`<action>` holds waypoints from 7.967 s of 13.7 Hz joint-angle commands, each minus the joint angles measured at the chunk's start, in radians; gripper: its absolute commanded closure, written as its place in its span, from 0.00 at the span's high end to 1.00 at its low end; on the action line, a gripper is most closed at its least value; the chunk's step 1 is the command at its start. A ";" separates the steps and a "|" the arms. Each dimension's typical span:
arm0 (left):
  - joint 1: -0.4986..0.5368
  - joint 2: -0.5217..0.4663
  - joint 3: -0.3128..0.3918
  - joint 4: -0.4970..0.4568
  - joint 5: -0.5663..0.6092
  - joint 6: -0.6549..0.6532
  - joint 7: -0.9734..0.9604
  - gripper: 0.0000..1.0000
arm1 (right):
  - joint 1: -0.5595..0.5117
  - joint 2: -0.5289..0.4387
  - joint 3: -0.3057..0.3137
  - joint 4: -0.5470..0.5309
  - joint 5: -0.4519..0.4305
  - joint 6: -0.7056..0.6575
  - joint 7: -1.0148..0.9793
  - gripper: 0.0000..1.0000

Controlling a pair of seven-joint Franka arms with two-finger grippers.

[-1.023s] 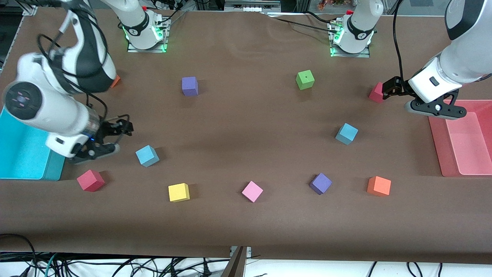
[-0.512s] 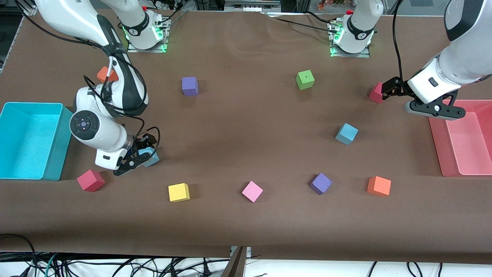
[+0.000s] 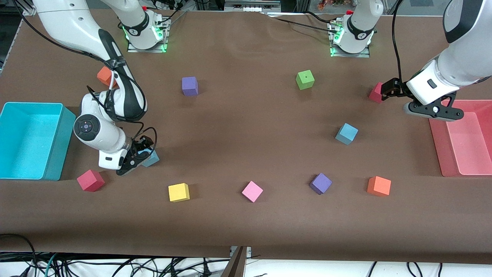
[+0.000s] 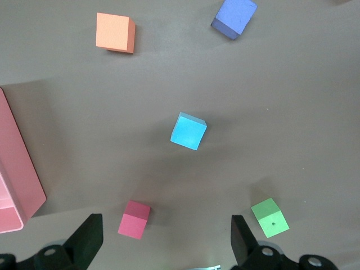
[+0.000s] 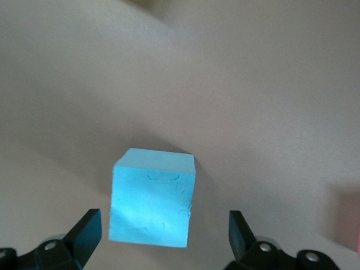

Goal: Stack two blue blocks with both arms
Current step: 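Lift the cyan cube with the right gripper and carry it to mid-table, then lower the cyan cube onto the table and open the right gripper, then grasp the second cyan cube with the left gripper while the right gripper hovers, then carry the held cyan cube with the left gripper onto the placed cube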

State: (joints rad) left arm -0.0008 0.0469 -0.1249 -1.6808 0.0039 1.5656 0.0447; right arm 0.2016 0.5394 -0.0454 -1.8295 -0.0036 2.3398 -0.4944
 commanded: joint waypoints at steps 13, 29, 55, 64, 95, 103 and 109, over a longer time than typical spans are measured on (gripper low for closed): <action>0.004 0.010 -0.002 0.024 -0.016 -0.004 0.000 1.00 | 0.019 0.036 0.010 0.010 0.028 0.033 0.045 0.26; 0.009 0.021 -0.002 0.024 -0.018 -0.004 0.006 1.00 | 0.496 0.201 0.113 0.490 0.027 -0.240 1.203 0.26; 0.013 0.108 -0.001 0.024 -0.019 -0.004 0.009 1.00 | 0.464 0.199 0.113 0.578 0.017 -0.232 0.819 1.00; -0.045 0.226 -0.009 -0.016 -0.002 0.102 0.009 1.00 | 0.323 0.188 0.114 0.524 0.131 -0.185 0.107 1.00; -0.024 0.274 -0.033 -0.477 0.044 0.712 0.356 1.00 | 0.346 0.244 0.154 0.118 1.640 0.095 -1.606 1.00; 0.001 0.326 -0.027 -0.476 0.045 0.766 0.354 1.00 | 0.349 0.248 0.154 0.085 1.642 0.084 -1.684 1.00; 0.001 0.334 -0.027 -0.473 0.045 0.766 0.354 0.55 | 0.354 0.248 0.156 0.073 1.645 0.065 -1.713 1.00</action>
State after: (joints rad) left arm -0.0067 0.3796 -0.1472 -2.1526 0.0292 2.3198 0.3855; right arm 0.5591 0.7951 0.1032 -1.7432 1.6167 2.4149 -2.1746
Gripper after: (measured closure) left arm 0.044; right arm 0.000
